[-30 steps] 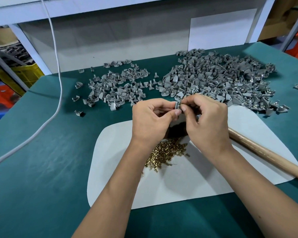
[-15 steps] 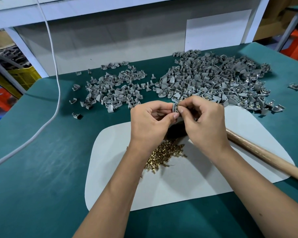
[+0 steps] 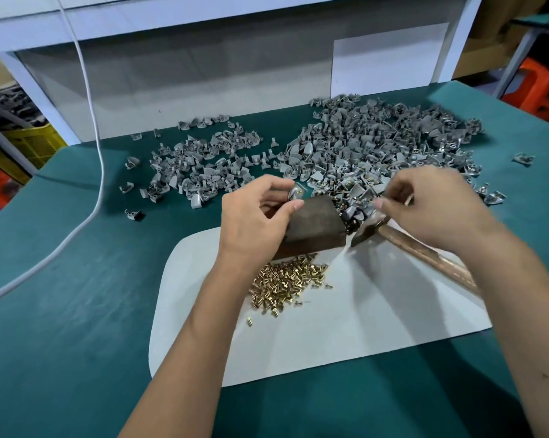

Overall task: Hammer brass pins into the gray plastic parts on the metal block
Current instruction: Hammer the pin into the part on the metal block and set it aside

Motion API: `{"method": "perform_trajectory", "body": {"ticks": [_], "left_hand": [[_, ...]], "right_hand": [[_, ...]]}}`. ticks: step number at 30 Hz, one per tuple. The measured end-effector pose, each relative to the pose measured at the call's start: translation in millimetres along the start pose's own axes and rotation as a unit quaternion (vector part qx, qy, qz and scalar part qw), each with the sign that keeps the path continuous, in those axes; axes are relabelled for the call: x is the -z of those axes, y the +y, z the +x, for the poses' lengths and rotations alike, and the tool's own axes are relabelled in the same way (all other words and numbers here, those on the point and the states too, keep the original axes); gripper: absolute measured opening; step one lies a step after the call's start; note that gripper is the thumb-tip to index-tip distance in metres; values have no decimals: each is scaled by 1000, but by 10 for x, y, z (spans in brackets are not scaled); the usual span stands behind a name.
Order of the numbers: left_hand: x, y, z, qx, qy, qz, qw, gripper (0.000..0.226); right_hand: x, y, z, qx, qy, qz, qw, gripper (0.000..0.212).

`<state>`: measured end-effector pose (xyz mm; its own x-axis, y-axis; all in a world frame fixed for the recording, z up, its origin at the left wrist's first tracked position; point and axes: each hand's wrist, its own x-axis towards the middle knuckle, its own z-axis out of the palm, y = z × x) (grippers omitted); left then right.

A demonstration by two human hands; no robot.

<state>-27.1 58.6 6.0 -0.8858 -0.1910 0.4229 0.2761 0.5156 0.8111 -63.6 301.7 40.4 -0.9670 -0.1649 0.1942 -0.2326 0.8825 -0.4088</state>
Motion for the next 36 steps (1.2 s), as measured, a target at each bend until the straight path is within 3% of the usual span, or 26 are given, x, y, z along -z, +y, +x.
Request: {"method": "perform_trajectory", "body": {"ticks": [2, 4, 12, 16, 19, 22, 27, 32, 34, 36], "left_hand": [[55, -32, 34, -12, -35, 40, 999, 13], [82, -82, 50, -35, -63, 73, 995, 9], [127, -183, 58, 14, -77, 44, 996, 17], [112, -192, 44, 63, -83, -6, 995, 14], [105, -208, 39, 87, -90, -27, 992, 13], [107, -208, 39, 104, -95, -42, 989, 11], [101, -213, 52, 123, -92, -58, 986, 9], [105, -203, 42, 132, -98, -75, 984, 11], [109, -194, 43, 134, -95, -75, 984, 14], [103, -191, 52, 137, -94, -71, 984, 15]], "right_hand": [[14, 92, -13, -49, -119, -111, 985, 33], [-57, 86, -61, -58, -157, -135, 977, 38], [29, 122, -33, -62, -91, -55, 992, 32], [83, -145, -35, 10, 1, 45, 999, 37], [-42, -436, -96, 60, -17, 93, 994, 32], [-152, -598, -102, 103, -50, 47, 992, 29], [-99, -710, -25, 154, 70, 89, 982, 27], [-195, -685, -3, 101, -78, -51, 990, 26], [-98, -654, 61, 110, -52, -75, 990, 24], [-66, -660, 70, 125, 26, -33, 991, 22]]}}
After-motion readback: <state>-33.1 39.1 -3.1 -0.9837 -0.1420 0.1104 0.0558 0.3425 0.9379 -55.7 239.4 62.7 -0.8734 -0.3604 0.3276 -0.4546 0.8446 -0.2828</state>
